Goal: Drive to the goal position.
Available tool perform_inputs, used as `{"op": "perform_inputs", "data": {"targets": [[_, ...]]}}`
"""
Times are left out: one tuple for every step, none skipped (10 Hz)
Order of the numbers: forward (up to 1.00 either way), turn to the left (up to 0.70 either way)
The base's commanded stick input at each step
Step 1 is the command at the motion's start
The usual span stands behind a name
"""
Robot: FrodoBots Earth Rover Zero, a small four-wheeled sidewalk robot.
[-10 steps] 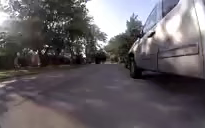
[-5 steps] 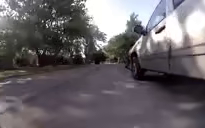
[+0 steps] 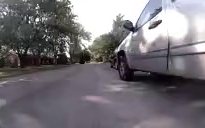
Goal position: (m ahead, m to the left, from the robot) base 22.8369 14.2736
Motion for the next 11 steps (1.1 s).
{"op": "perform_inputs", "data": {"targets": [[0.7, 0.0], [0.7, 0.0], [0.7, 0.0], [0.7, 0.0], [0.7, 0.0], [0.7, 0.0], [0.7, 0.0], [0.7, 0.0], [0.7, 0.0], [0.7, -0.23], [0.7, -0.34]]}}
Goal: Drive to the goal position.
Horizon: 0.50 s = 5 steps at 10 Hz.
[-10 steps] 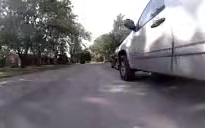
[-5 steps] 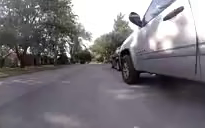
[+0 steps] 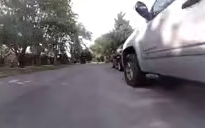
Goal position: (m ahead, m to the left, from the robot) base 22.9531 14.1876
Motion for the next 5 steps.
{"op": "perform_inputs", "data": {"targets": [[0.7, -0.06], [0.7, 0.0], [0.7, 0.0], [0.7, 0.0], [0.7, 0.0]]}}
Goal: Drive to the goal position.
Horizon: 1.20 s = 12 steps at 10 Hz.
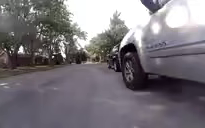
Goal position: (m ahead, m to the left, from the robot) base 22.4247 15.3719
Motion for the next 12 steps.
{"op": "perform_inputs", "data": {"targets": [[0.7, 0.0], [0.7, 0.0], [0.7, 0.0], [0.7, 0.0], [0.7, 0.0], [0.7, 0.0], [0.7, 0.0], [0.7, 0.0], [0.7, 0.0], [0.7, 0.0], [0.7, 0.0], [0.7, 0.0]]}}
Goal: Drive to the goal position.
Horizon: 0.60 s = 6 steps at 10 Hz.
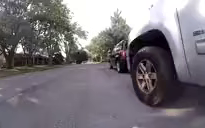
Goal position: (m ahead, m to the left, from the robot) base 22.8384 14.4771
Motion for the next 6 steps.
{"op": "perform_inputs", "data": {"targets": [[0.7, 0.0], [0.7, 0.0], [0.7, 0.0], [0.7, 0.0], [0.7, 0.0], [0.7, 0.0]]}}
